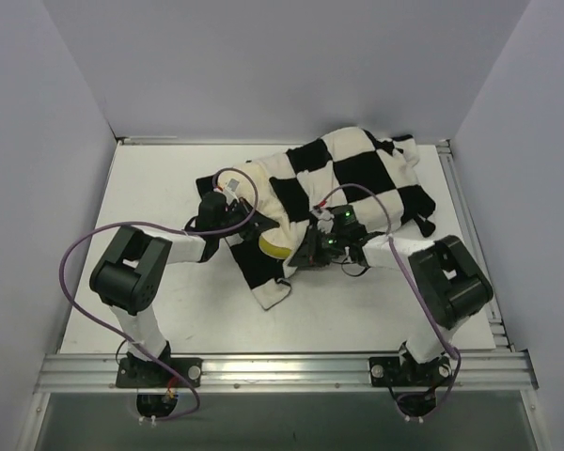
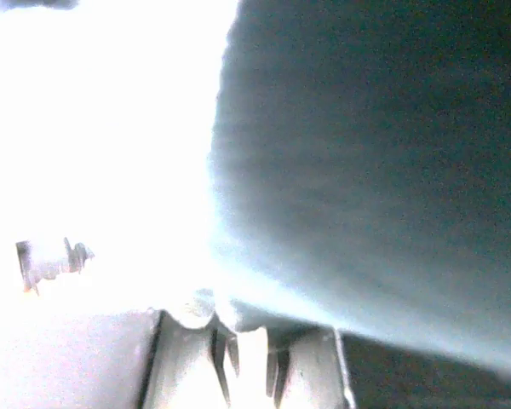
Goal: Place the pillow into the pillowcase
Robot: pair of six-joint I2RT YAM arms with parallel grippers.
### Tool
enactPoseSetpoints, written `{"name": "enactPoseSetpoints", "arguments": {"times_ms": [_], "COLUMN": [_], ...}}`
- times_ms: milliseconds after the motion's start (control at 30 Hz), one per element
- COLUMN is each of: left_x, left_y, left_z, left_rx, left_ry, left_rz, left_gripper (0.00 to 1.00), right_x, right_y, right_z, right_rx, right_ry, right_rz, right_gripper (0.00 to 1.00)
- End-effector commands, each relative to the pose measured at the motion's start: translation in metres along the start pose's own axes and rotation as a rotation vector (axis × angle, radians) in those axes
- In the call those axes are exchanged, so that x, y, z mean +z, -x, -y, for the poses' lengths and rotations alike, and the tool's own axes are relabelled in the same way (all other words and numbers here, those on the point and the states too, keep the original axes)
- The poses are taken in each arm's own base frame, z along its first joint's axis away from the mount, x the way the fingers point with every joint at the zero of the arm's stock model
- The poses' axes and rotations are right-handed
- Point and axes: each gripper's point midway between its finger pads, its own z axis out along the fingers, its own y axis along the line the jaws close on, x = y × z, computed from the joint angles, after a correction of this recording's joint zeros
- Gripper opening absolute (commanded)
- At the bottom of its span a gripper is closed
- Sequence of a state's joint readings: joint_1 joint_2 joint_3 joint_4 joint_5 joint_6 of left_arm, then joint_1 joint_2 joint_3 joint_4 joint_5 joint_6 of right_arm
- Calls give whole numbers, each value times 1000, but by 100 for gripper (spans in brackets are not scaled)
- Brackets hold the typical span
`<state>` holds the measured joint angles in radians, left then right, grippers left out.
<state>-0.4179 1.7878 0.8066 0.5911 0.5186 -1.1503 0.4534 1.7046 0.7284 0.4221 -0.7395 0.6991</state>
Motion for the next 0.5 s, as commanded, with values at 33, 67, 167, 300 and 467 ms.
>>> {"name": "enactPoseSetpoints", "arguments": {"times_ms": [33, 67, 167, 300, 467], "left_x": [24, 30, 33, 25, 6], "left_y": [18, 17, 17, 1, -46], "left_z": [56, 57, 63, 33, -17], "left_rx": [54, 51, 50, 47, 29], "left_ry": [-162, -164, -164, -75, 47], "left_rz": [35, 36, 49, 24, -57], "left_gripper": [0, 0, 0, 0, 0], "right_x": [-33, -33, -30, -23, -31], "right_y": [-87, -94, -71, -26, 1], "right_z": [-129, -132, -132, -122, -162], "right_rx": [-346, -427, -400, -344, -412], "right_ry": [367, 390, 356, 320, 403], "right_rz": [-387, -416, -421, -347, -300], "right_gripper": [0, 0, 2, 3, 2]}}
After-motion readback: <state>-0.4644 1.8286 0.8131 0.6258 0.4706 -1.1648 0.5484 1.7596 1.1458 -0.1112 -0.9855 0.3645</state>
